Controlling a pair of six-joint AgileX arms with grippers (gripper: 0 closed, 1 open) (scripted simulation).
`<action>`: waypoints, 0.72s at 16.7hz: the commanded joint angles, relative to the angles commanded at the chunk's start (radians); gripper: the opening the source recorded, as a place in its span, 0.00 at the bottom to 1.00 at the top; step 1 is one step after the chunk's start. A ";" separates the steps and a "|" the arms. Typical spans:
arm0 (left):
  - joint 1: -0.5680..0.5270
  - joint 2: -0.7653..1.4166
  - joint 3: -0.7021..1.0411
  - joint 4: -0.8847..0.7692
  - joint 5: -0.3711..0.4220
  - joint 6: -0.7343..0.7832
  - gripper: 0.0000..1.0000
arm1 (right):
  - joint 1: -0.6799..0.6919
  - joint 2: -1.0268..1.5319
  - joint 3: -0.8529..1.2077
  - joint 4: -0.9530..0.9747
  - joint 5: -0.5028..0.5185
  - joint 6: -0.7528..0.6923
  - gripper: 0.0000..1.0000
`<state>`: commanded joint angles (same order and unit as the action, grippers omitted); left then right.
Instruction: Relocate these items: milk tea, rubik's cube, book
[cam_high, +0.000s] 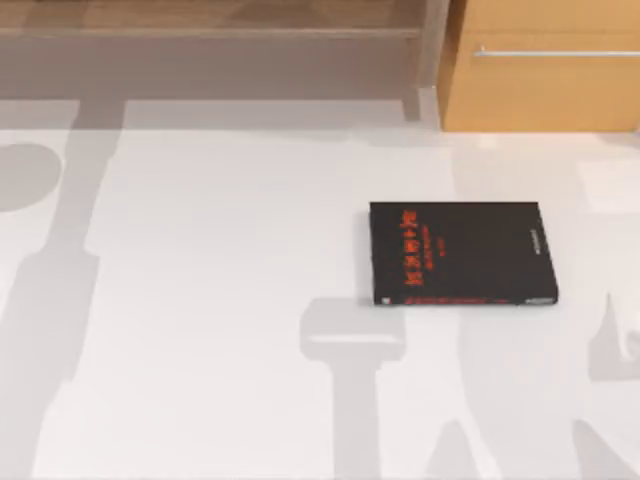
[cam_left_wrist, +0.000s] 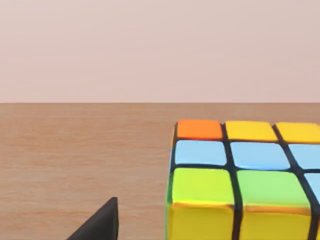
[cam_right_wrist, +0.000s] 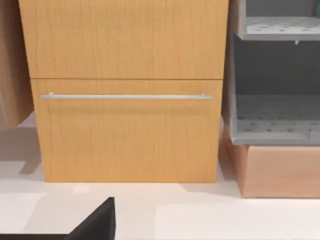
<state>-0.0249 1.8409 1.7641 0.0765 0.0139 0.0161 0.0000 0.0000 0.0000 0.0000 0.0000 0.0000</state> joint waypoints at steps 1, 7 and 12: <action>0.000 -0.022 -0.034 0.007 0.000 -0.001 1.00 | 0.000 0.000 0.000 0.000 0.000 0.000 1.00; 0.000 -0.060 -0.077 0.018 0.000 -0.001 1.00 | 0.000 0.000 0.000 0.000 0.000 0.000 1.00; 0.002 -0.148 -0.159 0.018 -0.002 0.003 1.00 | 0.000 0.000 0.000 0.000 0.000 0.000 1.00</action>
<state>-0.0231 1.6924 1.6050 0.0943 0.0123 0.0193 0.0000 0.0000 0.0000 0.0000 0.0000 0.0000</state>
